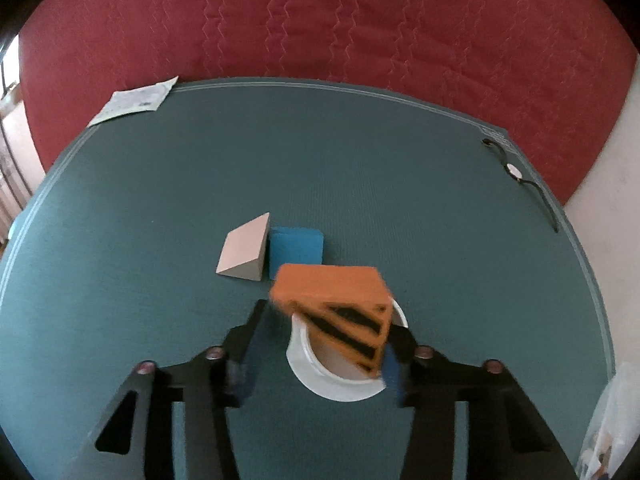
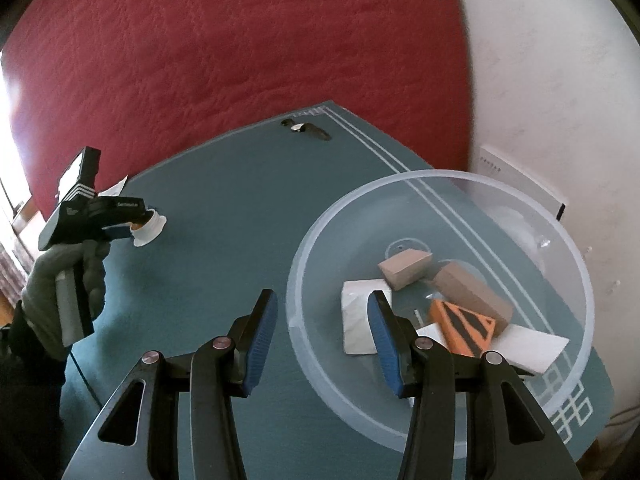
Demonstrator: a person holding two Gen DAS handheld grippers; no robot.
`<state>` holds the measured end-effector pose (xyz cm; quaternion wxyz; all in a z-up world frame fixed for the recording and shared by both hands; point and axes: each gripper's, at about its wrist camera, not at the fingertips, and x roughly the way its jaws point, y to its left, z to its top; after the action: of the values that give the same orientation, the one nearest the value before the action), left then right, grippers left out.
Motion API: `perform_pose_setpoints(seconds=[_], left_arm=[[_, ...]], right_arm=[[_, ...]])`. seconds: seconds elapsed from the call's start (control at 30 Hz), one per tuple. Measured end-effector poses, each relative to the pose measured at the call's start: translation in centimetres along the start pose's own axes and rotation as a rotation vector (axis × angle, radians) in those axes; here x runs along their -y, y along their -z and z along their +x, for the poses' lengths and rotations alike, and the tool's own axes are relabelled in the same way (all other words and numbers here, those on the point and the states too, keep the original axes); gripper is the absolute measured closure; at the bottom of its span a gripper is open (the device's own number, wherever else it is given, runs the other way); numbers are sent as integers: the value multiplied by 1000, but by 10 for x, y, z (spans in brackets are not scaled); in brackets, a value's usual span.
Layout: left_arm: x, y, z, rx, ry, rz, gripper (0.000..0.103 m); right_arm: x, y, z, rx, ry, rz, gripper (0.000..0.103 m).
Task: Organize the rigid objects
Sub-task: 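Close the left tool on the orange striped block and lift it off the cup, then move the right tool to the white cup while the left tool holds the orange block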
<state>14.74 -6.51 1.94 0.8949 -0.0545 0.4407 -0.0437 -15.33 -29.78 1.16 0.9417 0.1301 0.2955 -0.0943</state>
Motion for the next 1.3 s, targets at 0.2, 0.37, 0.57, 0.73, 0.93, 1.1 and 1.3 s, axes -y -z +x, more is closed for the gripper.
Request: perform_pose_setpoints(seconds=[0.2,0.37,0.57,0.73,0.93,1.1,1.3], left_arm=[[-7,1,-5,1,55,-4,74],[-16,6,-19,22,74,-14,74],[-26,17,-40,41,120,-7,76],[-42,27,-51,52,119,-19,76],[-55,41,-63,63,122,0,76],[-63,50,-71,67,130,12,76],[-70,60,-82,99,121,30,76]], right_arm=[[-9,1,4,-12,-14,-2,55],[-16,4,8,-24,-25,-6,55],[-27,5,13,-29,-31,-21,51],[-30,4,14,-14,-25,-19,50],[-39,-6,14,19,-25,-25,50],[-64,-15,25,12,-63,-79,50],[-111,-27,48,-20,-147,-160,50]])
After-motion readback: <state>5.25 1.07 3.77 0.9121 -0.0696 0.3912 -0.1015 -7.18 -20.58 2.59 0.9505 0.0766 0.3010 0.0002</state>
